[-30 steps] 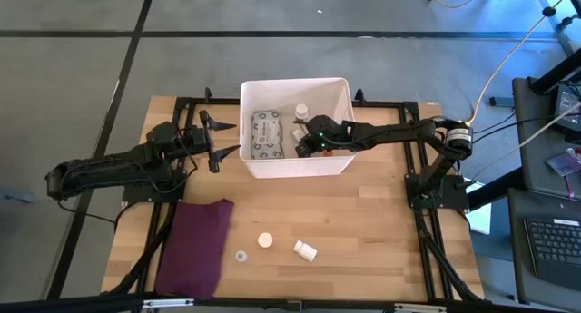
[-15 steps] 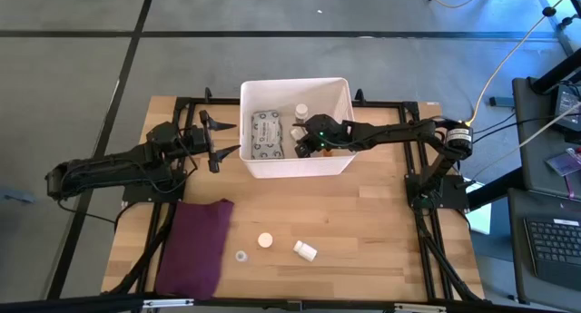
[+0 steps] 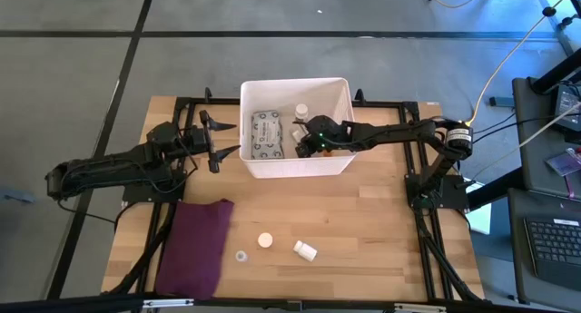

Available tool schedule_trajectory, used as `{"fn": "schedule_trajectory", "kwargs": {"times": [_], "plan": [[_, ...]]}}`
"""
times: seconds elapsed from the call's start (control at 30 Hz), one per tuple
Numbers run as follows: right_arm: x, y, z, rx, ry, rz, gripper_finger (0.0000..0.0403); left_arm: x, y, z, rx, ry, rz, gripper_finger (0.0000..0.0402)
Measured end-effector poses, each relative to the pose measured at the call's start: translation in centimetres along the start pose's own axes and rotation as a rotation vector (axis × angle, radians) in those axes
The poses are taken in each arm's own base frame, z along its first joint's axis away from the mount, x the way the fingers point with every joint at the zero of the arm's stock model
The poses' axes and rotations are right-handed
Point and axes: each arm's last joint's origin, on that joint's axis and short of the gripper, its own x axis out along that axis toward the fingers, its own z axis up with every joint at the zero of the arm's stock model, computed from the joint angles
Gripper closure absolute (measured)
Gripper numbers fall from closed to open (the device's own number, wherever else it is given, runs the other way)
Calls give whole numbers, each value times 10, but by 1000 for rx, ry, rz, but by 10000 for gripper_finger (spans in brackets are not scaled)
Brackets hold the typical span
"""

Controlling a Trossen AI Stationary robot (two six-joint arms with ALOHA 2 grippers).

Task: Pick & place medical supplies in basket/bin
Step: Put the white rolled gauze into the white bin, then put the white pill bottle into the white bin

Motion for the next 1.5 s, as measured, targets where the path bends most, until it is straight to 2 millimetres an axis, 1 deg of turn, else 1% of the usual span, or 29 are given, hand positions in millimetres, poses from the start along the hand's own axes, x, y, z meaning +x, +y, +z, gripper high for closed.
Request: {"fn": "schedule_trajectory", "kwargs": {"times": [0.3, 0.4, 0.47, 0.53, 0.63, 0.7, 0.83, 0.9, 0.97, 1.07, 1.13, 1.23, 1.33, 1.4, 1.5], "plan": [[0, 0, 0, 2, 1, 0, 227, 0, 0, 0, 0, 0, 0, 111], [0, 1, 1, 26, -7, 6, 217, 0, 0, 0, 0, 0, 0, 111], [-2, 3, 3, 29, -1, 43, 213, 0, 0, 0, 0, 0, 0, 111], [-7, 8, 13, -4, -2, 112, 213, 0, 0, 0, 0, 0, 0, 111], [-25, 22, 36, -78, -54, 228, 212, 0, 0, 0, 0, 0, 0, 111], [-39, 33, 53, -142, -117, 270, 212, 0, 0, 0, 0, 0, 0, 111], [-80, 61, 83, -352, -271, 335, 212, 0, 0, 0, 0, 1, 0, 111], [-101, 76, 90, -449, -328, 365, 212, 0, 0, 0, 0, 1, 1, 111], [-119, 94, 92, -511, -344, 402, 212, 0, 0, 0, 0, 1, 1, 111], [-137, 117, 84, -575, -313, 453, 212, 0, 0, 0, 0, 1, 1, 111], [-144, 130, 72, -612, -278, 486, 212, 0, 0, 0, 0, 1, 0, 111], [-148, 148, 48, -626, -205, 539, 212, 0, 0, 0, 0, 1, 0, 111], [-154, 164, 22, -703, -149, 590, 212, 0, 0, 0, 0, 1, 0, 111], [-158, 173, 5, -742, -98, 612, 212, 0, 0, 0, 0, 1, 0, 111], [-161, 187, -19, -757, -45, 615, 212, 0, 0, 0, 0, 1, 0, 111]]}}
